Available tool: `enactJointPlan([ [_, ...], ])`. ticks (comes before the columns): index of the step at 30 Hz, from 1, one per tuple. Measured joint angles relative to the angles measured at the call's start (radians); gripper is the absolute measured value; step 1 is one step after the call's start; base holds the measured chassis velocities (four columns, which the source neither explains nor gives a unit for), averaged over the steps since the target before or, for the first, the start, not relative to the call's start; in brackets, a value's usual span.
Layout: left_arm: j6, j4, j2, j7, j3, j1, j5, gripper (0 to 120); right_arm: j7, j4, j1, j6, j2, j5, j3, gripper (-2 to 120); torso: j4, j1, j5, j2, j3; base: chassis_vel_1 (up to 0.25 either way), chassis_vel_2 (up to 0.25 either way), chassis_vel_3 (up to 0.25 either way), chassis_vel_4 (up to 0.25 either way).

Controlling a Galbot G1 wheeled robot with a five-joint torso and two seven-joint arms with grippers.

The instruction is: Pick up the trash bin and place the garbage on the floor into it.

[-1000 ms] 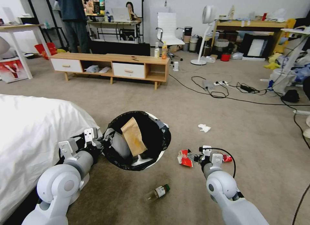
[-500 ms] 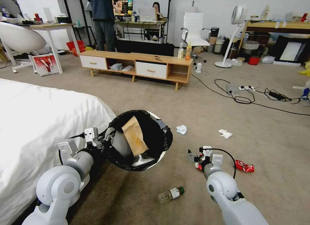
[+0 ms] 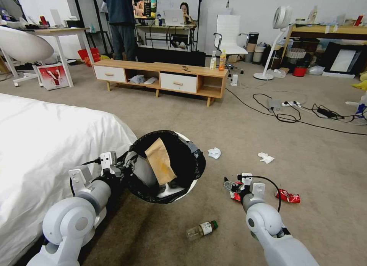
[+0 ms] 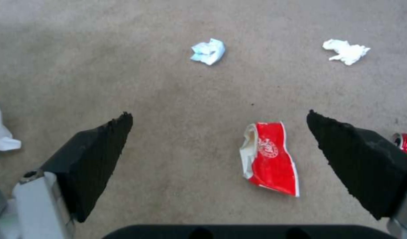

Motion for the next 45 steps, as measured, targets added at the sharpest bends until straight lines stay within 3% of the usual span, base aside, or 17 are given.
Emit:
enactJointPlan([
  [4,0.003,-0.007,0.002,0.0,0.0,0.002,0.0,7,-0.045,-0.033,0.001,0.017,-0.023,-0.05,0.006,100,-0.0001,0.0,0.0001,0.0,0.0,0.0,0.0,0.0,0.0],
  [6,0.005,-0.009,0.003,0.0,0.0,0.003,0.0,7,-0.148,-0.078,0.003,0.069,-0.058,-0.125,0.021,100,-0.0003,0.0,0.0,0.0,0.0,0.0,0.0,0.0,0.0],
  [7,0.005,-0.009,0.003,0.0,0.0,0.003,0.0,7,-0.148,-0.078,0.003,0.069,-0.058,-0.125,0.021,100,-0.0003,0.0,0.0,0.0,0.0,0.0,0.0,0.0,0.0],
  [8,0.005,-0.01,0.003,0.001,0.0,0.004,0.0,7,-0.229,-0.121,0.011,0.125,-0.077,-0.181,0.032,100,-0.0004,0.0,0.0003,0.0,0.0,0.0,0.0,0.0,0.0],
  [12,0.004,-0.01,0.002,0.002,0.0,0.005,0.001,7,-0.347,-0.18,0.026,0.205,-0.107,-0.26,0.046,100,-0.0002,0.0,0.0003,0.0,0.0,0.0,0.0,0.0,0.0],
  [14,0.002,-0.01,-0.003,0.006,0.002,0.005,0.004,7,-0.481,-0.228,0.045,0.276,-0.143,-0.312,0.057,100,0.0005,0.0,0.0001,0.0,0.0,0.021,0.025,0.027,0.022],
  [23,0.0,0.0,-0.016,0.01,0.011,-0.001,0.008,7,-0.632,-0.304,0.083,0.393,-0.17,-0.372,0.048,100,-0.0006,0.0,0.0002,0.0,0.0,0.0,0.0,0.0,0.0],
  [24,-0.001,0.001,-0.017,0.01,0.012,-0.002,0.009,7,-0.673,-0.334,0.098,0.447,-0.176,-0.41,0.04,100,-0.0003,0.0,0.0002,0.0,0.0,0.0,0.0,0.0,0.0],
  [25,-0.001,0.001,-0.017,0.01,0.012,-0.002,0.009,7,-0.673,-0.334,0.098,0.447,-0.176,-0.41,0.04,100,-0.0003,0.0,0.0002,0.0,0.0,0.0,0.0,0.0,0.0],
  [27,-0.001,-0.002,-0.017,0.011,0.011,0.0,0.008,7,-0.855,-0.456,0.157,0.655,-0.181,-0.551,0.028,100,0.0,0.0,0.0003,0.0,0.0,0.0,0.0,0.0,0.0],
  [28,-0.001,-0.002,-0.017,0.011,0.011,0.0,0.008,7,-0.855,-0.456,0.157,0.655,-0.181,-0.551,0.028,100,0.0,0.0,0.0003,0.0,0.0,0.0,0.0,0.0,0.0],
  [31,-0.001,-0.012,-0.017,0.012,0.005,0.01,0.007,7,-1.028,-0.54,0.205,0.784,-0.188,-0.711,0.021,100,0.0001,0.0,0.0001,0.0,0.0,0.0,0.0,0.0,0.0],
  [38,-0.002,-0.018,-0.024,0.015,0.003,0.019,0.007,7,-1.146,-0.64,0.236,0.933,-0.174,-0.78,0.021,100,0.0001,0.0,0.0002,0.0,0.0,0.0,0.0,0.0,0.0],
  [45,-0.003,-0.024,-0.03,0.015,0.003,0.023,0.007,7,-1.168,-0.682,0.243,0.98,-0.166,-0.849,0.017,100,-0.0006,0.0,-0.0001,0.0,0.0,0.0,0.0,0.0,0.0],
])
